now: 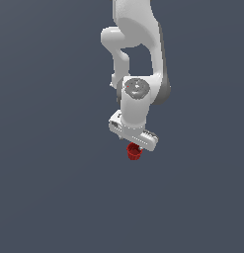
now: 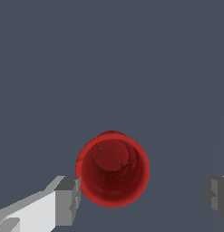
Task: Pick up the object and move it to a goal position.
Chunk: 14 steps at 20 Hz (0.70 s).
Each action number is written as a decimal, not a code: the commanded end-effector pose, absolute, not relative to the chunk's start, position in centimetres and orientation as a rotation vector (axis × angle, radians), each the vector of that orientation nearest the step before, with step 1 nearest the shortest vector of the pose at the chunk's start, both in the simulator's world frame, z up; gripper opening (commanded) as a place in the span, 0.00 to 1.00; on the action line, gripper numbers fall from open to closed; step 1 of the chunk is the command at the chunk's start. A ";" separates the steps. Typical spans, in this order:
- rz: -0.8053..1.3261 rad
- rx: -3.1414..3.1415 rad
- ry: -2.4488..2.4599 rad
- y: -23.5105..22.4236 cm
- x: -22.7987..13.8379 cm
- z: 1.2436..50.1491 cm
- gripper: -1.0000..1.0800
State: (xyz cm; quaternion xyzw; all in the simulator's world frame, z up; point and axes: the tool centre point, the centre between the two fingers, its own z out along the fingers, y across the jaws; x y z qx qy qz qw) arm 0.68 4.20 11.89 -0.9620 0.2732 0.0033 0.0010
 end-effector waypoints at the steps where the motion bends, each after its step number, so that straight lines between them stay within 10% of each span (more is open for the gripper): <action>1: 0.008 -2.993 0.950 4.7 0.8 11.4 0.96; 14: 0.001 -2.893 1.225 6.1 0.9 9.9 0.96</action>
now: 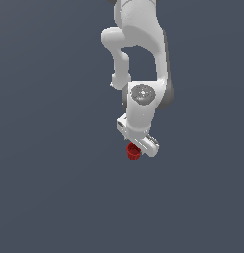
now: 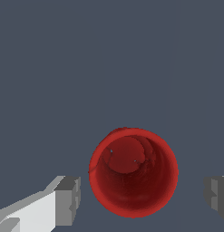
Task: Pick up the object and move it to a goal position.
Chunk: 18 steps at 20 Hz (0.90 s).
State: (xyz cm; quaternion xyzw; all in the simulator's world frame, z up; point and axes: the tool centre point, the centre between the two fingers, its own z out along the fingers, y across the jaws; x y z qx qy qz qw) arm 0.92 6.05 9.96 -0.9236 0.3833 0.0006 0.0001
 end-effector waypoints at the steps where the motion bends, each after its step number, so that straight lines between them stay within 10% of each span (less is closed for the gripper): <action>1: 0.000 -2.890 1.233 6.2 0.9 9.8 0.96; 18: 0.000 -2.883 1.247 6.2 0.8 5.4 0.96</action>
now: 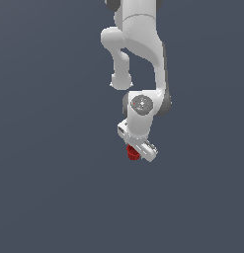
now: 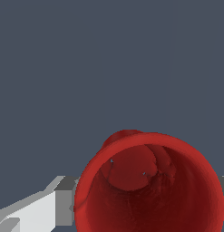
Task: Pick up the object and move it to a goal position.
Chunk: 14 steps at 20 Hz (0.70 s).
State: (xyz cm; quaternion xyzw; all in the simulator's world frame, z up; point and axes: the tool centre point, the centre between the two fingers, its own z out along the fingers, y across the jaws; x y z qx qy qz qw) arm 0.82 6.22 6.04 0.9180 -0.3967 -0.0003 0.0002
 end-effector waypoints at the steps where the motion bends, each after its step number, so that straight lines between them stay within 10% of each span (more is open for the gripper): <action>1: 0.000 2.883 -1.247 6.2 0.8 5.1 0.96; 5: 0.000 2.883 -1.247 6.3 0.9 4.7 0.96; 6: 0.000 2.883 -1.247 6.3 0.9 4.7 0.00; 14: 0.000 2.883 -1.247 6.3 0.9 4.7 0.00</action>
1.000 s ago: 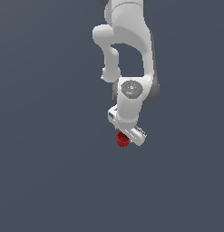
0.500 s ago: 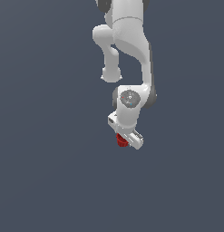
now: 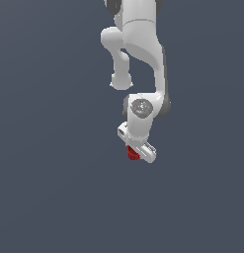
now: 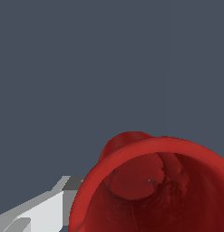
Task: Pick up the object and move it to a goal position.
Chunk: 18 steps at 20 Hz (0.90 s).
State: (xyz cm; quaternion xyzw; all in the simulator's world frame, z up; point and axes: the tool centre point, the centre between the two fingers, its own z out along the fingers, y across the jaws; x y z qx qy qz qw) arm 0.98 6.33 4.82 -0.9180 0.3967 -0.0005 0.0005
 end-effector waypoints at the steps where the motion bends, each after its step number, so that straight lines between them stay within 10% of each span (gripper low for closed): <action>1: 0.000 -2.883 1.247 6.3 0.9 4.7 0.00; 18: 0.000 -2.882 1.246 -1.9 0.7 12.1 0.00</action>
